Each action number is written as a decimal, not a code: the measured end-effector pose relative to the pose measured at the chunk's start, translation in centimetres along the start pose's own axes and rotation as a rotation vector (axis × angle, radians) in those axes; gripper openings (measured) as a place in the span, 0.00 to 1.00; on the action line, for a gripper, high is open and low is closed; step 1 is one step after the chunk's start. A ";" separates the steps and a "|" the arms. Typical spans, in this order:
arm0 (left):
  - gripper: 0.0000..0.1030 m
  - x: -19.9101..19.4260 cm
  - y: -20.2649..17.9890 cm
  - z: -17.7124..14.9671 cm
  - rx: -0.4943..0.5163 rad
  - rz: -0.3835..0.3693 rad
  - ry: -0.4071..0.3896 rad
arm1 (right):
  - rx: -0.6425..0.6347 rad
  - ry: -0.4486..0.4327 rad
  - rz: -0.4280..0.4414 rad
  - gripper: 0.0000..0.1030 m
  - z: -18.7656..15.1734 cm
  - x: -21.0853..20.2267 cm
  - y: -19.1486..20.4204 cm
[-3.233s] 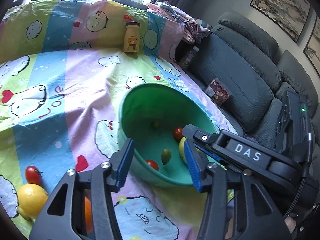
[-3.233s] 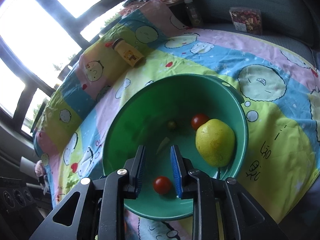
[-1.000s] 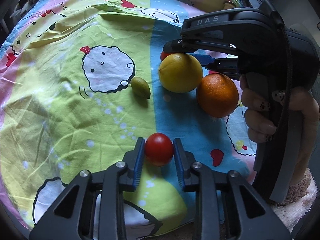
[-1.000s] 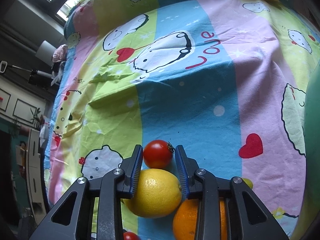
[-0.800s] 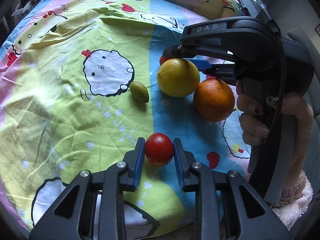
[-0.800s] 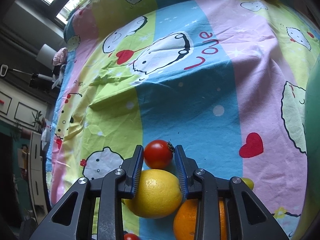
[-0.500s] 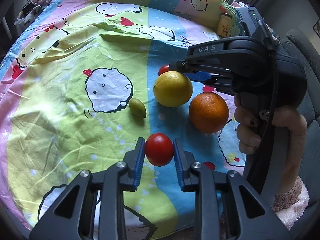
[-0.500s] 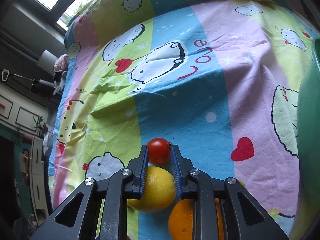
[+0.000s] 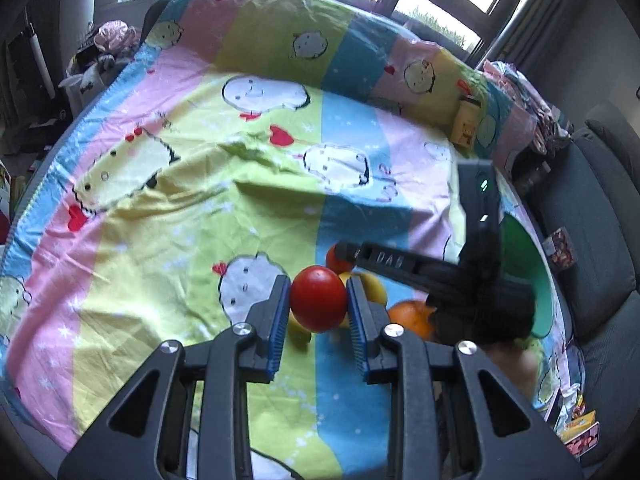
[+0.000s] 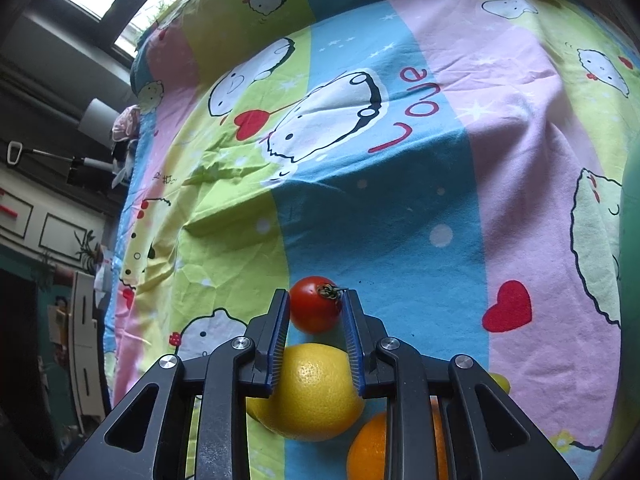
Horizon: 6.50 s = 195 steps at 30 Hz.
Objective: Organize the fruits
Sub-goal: 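Close the left tool fingers on another red cherry tomato, then lift the red tomato with the left tool and carry it toward the basin, then lower the red tomato into the green basin with the left tool, then open the left tool to release the tomato in the basin, then move the left tool back toward the small green oval fruit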
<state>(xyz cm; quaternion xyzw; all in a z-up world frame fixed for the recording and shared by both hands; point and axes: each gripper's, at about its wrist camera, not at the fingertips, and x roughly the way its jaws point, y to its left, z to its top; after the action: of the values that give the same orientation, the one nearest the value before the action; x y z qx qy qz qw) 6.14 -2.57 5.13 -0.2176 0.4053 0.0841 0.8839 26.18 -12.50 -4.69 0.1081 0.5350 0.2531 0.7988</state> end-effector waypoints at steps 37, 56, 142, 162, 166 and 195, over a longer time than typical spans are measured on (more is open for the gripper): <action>0.27 5.0 -3.1 2.4 0.026 -0.034 -0.038 | 0.133 -0.202 -0.019 0.27 -0.7 -5.9 -3.9; 0.28 5.1 -5.2 2.0 0.069 -0.084 -0.045 | 0.139 -0.381 -0.004 0.27 -1.9 -11.2 -4.4; 0.28 12.5 -20.9 -1.1 0.358 -0.427 0.139 | 0.504 -0.534 -0.261 0.28 -4.8 -19.6 -14.8; 0.46 12.9 -21.1 -1.2 0.351 -0.416 0.141 | 0.531 -0.558 -0.342 0.31 -5.0 -20.2 -15.1; 0.52 12.7 -20.9 -1.0 0.342 -0.408 0.147 | 0.529 -0.562 -0.356 0.44 -5.0 -20.4 -15.1; 0.64 3.3 1.4 1.1 -0.064 -0.003 -0.013 | 0.255 -0.438 -0.167 0.57 -5.7 -17.7 -8.6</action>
<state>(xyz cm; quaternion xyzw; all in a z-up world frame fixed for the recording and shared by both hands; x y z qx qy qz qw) 8.60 -0.91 2.78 -0.2460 0.3961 0.0971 0.8793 18.21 -29.53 3.36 0.2156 0.3840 0.0872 0.8935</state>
